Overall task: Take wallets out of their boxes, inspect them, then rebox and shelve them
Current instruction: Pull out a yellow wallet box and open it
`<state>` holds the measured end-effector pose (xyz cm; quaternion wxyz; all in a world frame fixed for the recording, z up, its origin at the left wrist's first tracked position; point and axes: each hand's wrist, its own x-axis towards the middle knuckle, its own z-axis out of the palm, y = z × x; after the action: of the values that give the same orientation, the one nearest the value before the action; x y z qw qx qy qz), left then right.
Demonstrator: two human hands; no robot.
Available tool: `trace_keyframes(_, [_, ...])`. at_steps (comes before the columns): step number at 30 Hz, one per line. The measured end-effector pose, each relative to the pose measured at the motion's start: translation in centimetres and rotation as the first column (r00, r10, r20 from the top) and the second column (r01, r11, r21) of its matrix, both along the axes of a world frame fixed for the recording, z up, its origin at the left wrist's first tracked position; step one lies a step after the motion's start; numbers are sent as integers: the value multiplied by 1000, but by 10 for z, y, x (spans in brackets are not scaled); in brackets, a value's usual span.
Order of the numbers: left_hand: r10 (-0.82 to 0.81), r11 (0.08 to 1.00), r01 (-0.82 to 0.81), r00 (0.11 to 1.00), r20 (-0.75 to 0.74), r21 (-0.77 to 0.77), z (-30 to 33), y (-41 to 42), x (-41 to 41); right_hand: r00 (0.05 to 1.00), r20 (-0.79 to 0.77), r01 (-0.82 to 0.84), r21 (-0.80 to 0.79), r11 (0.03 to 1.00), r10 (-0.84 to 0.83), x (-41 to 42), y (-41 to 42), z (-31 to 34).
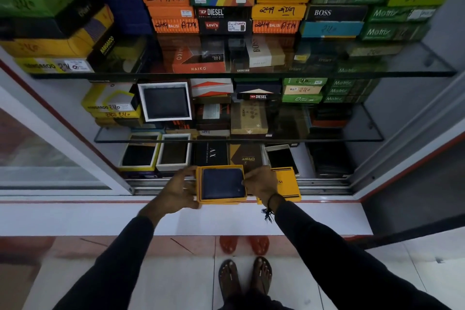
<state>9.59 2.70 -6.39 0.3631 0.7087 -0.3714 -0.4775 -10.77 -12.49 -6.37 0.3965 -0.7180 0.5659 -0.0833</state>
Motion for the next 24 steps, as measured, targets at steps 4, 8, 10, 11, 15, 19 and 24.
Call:
trace_keyframes(4, [-56,998,54,992,115,16,-13,-10,-25,985,-148,-93,-19,995,89,1,0,-8])
trace_keyframes(8, [8,998,1,989,149,-61,-23,-16,-45,968,-192,-192,-137,972,164,2,5,-13])
trace_keyframes(10, [39,995,-24,986,159,-97,-28,-16,-49,953,-224,-238,-135,962,204,4,7,-16])
trace_keyframes(11, [47,994,-30,985,168,-103,-30,-15,-49,948,-240,-245,-123,962,210,6,7,-17])
trace_keyframes(15, [63,994,-40,968,244,-98,-37,-15,-49,956,-262,-138,-6,990,131,20,3,-26])
trace_keyframes(19, [107,989,-80,968,227,-122,-42,-19,-52,992,-122,61,198,978,-37,34,-18,-53])
trace_keyframes(24, [85,994,-61,949,302,-88,-52,-26,-48,990,-129,71,144,987,-52,45,-6,-34])
